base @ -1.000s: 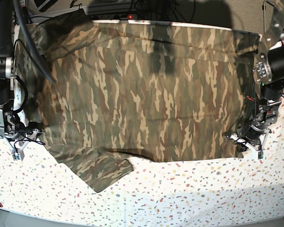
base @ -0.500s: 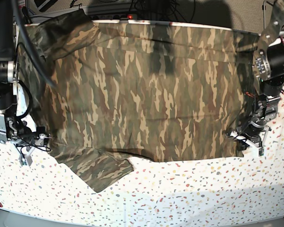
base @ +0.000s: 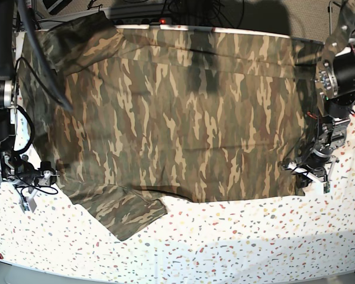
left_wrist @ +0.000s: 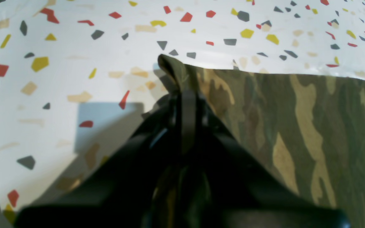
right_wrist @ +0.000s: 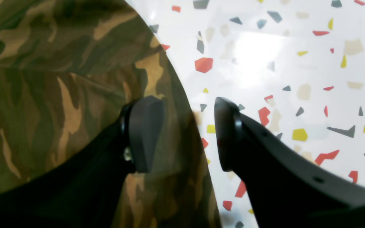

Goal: Fold the T-shirt properly

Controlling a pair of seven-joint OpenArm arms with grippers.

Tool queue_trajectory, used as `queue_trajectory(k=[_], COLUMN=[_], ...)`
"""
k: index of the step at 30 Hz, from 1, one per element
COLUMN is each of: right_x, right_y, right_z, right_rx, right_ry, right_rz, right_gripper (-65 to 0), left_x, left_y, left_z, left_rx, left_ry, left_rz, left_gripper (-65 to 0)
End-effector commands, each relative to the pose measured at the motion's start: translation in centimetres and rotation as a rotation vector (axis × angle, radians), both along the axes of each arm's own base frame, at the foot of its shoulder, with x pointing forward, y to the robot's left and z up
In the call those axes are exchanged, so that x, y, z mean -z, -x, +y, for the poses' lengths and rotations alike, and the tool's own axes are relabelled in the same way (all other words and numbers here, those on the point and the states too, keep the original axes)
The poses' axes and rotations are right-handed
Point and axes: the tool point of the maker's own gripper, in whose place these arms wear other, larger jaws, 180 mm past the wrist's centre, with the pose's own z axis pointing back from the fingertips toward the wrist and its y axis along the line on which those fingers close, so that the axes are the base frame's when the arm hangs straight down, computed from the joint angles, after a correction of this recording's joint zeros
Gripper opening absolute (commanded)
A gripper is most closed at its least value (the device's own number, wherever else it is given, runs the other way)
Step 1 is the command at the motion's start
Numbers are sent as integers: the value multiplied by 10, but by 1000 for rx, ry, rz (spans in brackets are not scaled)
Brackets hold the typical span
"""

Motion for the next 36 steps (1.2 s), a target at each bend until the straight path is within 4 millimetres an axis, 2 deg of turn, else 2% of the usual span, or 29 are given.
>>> queue_trajectory(k=[1, 4, 10, 15, 21, 25, 31, 36], right_x=[-24, -18, -6, 5, 6, 13, 20, 20], right_y=[-16, -15, -6, 3, 6, 15, 25, 26], right_z=[-4, 1, -14, -14, -16, -14, -9, -9], right_rx=[0, 0, 23, 20, 14, 10, -7, -6], right_ry=[-1, -1, 115, 118, 138, 126, 99, 101], right_rz=[-60, -48, 1, 27, 51, 110, 173, 184], right_gripper=[-348, -348, -348, -348, -349, -350, -463, -508], left_x=[6, 7, 8, 8, 8, 8, 8, 9], left_y=[4, 4, 4, 4, 4, 4, 4, 5], left_z=[-1, -1, -1, -1, -1, -1, -1, -1], left_rx=[24, 25, 26, 26, 26, 26, 26, 27], left_ry=[-16, -16, -17, -17, -16, -16, -17, -17], left_rz=[52, 53, 60, 60, 59, 59, 60, 67], left_gripper=[-650, -650, -650, -650, -650, -650, -650, -650])
